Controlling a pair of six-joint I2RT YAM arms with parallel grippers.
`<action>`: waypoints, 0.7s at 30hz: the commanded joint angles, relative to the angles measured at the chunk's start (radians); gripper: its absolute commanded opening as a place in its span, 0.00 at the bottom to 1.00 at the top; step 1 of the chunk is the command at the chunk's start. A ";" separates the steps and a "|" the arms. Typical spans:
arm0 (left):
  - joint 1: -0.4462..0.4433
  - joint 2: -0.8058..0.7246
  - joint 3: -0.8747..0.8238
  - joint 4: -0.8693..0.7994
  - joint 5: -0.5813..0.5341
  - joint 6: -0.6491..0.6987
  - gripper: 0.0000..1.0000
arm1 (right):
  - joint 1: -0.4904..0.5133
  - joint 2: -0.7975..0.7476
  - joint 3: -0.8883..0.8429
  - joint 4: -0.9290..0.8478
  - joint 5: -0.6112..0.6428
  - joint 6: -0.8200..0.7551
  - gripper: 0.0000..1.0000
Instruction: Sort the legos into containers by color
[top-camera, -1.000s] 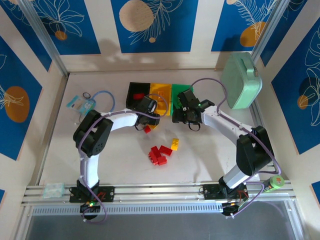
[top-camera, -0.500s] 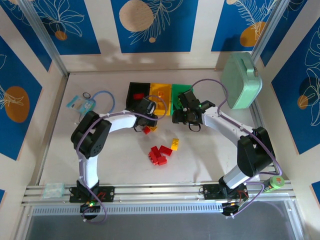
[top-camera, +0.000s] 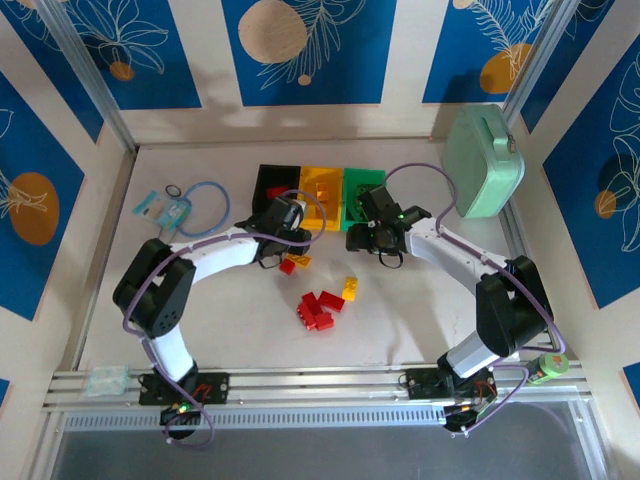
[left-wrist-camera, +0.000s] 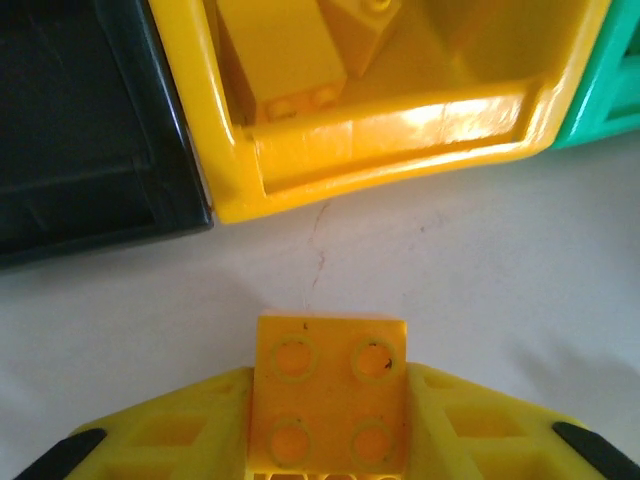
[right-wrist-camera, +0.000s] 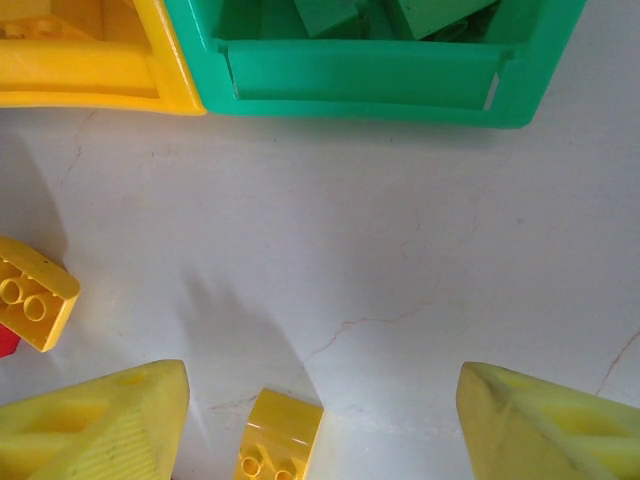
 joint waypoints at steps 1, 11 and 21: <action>-0.004 -0.006 0.075 -0.027 0.000 0.022 0.37 | -0.002 -0.045 -0.019 0.001 -0.011 0.022 0.72; 0.013 0.146 0.323 -0.091 0.025 0.027 0.37 | -0.007 -0.135 -0.077 -0.019 0.014 0.029 0.72; 0.022 0.322 0.671 -0.261 0.015 0.090 0.67 | -0.007 -0.163 -0.086 -0.032 0.008 0.036 0.72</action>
